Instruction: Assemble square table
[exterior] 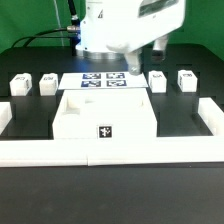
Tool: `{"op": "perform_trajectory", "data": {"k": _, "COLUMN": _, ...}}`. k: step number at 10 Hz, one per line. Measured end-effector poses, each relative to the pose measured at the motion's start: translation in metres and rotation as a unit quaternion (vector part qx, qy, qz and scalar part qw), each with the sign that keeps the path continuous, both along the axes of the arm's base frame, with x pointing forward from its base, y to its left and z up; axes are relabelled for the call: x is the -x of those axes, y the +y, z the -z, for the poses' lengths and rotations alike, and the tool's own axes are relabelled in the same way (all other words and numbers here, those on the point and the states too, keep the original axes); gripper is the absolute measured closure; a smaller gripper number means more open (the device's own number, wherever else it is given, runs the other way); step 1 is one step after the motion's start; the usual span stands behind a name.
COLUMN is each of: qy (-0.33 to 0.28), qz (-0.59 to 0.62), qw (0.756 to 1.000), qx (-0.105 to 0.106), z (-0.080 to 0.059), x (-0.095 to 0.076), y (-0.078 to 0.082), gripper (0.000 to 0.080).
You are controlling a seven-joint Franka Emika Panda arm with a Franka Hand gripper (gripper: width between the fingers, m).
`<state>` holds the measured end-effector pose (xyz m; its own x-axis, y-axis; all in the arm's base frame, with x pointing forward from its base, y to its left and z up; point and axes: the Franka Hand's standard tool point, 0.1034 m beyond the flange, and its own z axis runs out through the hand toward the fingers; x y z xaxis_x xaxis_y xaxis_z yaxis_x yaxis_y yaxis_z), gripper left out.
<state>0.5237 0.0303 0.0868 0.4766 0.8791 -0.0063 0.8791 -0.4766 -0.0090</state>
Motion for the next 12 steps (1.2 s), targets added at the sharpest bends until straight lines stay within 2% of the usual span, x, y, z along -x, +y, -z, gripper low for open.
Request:
{"op": "perform_trajectory", "data": {"k": 2, "qy": -0.002, "qz": -0.107, "qw": 0.994, "qx": -0.006, "z": 0.029, "x": 0.036, "y": -0.017, "gripper": 0.015}}
{"op": "perform_trajectory", "data": {"k": 3, "qy": -0.017, "qz": -0.159, "qw": 0.987, "qx": -0.01, "z": 0.049, "x": 0.054, "y": -0.03, "gripper": 0.015}}
{"op": "perform_trajectory", "data": {"k": 5, "qy": -0.014, "qz": -0.253, "qw": 0.967, "qx": -0.013, "z": 0.067, "x": 0.064, "y": -0.055, "gripper": 0.015}}
{"op": "perform_trajectory", "data": {"k": 6, "qy": -0.009, "qz": -0.271, "qw": 0.963, "qx": -0.013, "z": 0.072, "x": 0.067, "y": -0.061, "gripper": 0.015}}
{"op": "perform_trajectory", "data": {"k": 9, "qy": -0.01, "qz": -0.273, "qw": 0.962, "qx": -0.012, "z": 0.071, "x": 0.067, "y": -0.061, "gripper": 0.015}}
{"op": "perform_trajectory", "data": {"k": 11, "qy": -0.01, "qz": -0.273, "qw": 0.962, "qx": -0.012, "z": 0.071, "x": 0.067, "y": -0.061, "gripper": 0.0409}}
{"op": "perform_trajectory", "data": {"k": 12, "qy": -0.01, "qz": -0.273, "qw": 0.962, "qx": -0.012, "z": 0.072, "x": 0.067, "y": -0.061, "gripper": 0.0409}}
